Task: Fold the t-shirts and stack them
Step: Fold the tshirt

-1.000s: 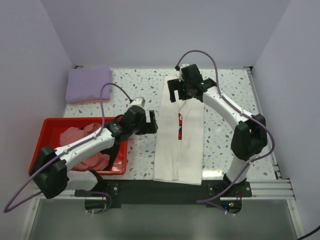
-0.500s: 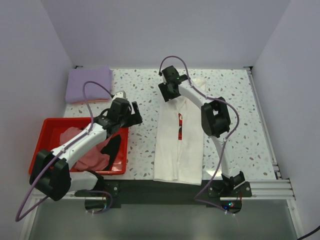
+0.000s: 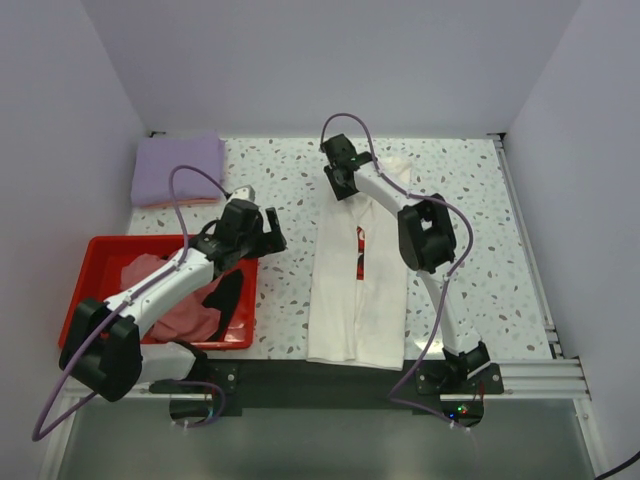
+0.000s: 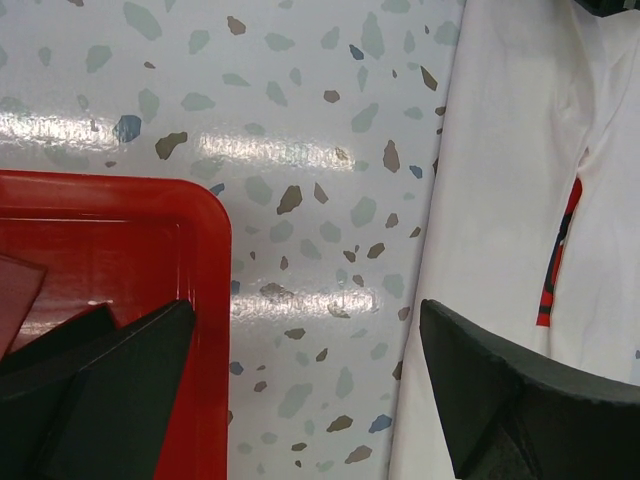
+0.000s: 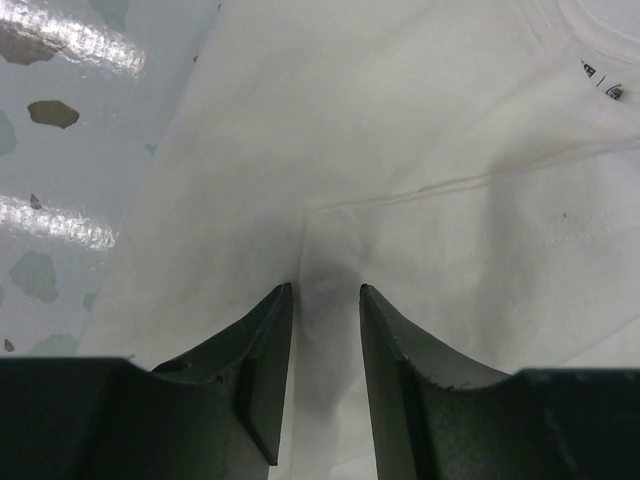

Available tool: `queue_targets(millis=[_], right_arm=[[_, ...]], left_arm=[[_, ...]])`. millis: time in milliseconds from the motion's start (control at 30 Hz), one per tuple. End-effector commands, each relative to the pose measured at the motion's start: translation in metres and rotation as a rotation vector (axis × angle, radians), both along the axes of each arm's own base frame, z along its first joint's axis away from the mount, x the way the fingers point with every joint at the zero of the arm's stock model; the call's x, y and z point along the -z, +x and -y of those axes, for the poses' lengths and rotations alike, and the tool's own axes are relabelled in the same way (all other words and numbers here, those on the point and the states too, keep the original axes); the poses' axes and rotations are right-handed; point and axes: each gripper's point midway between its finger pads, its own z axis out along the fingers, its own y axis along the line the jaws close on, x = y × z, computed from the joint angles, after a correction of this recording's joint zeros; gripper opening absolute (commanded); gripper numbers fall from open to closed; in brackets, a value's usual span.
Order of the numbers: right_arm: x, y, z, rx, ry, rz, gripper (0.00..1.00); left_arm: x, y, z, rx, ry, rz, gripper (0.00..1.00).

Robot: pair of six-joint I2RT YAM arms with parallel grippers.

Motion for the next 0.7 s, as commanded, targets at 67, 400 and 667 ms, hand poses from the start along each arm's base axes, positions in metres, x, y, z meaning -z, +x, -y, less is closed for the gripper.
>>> queue_targets(millis=[67, 400, 667], right_arm=[[-0.006, 0.019, 0.004, 0.046, -0.009, 0.076, 0.35], [-0.005, 0.019, 0.003, 0.071, 0.01, 0.07, 0.15], [-0.04, 0.02, -0.005, 0.059, 0.086, 0.123, 0.02]], left_arm=[[-0.002, 0.004, 0.006, 0.034, -0.025, 0.026, 1.0], [-0.002, 0.002, 0.008, 0.05, -0.036, 0.026, 1.0], [-0.009, 0.001, 0.007, 0.045, -0.046, 0.054, 1.0]])
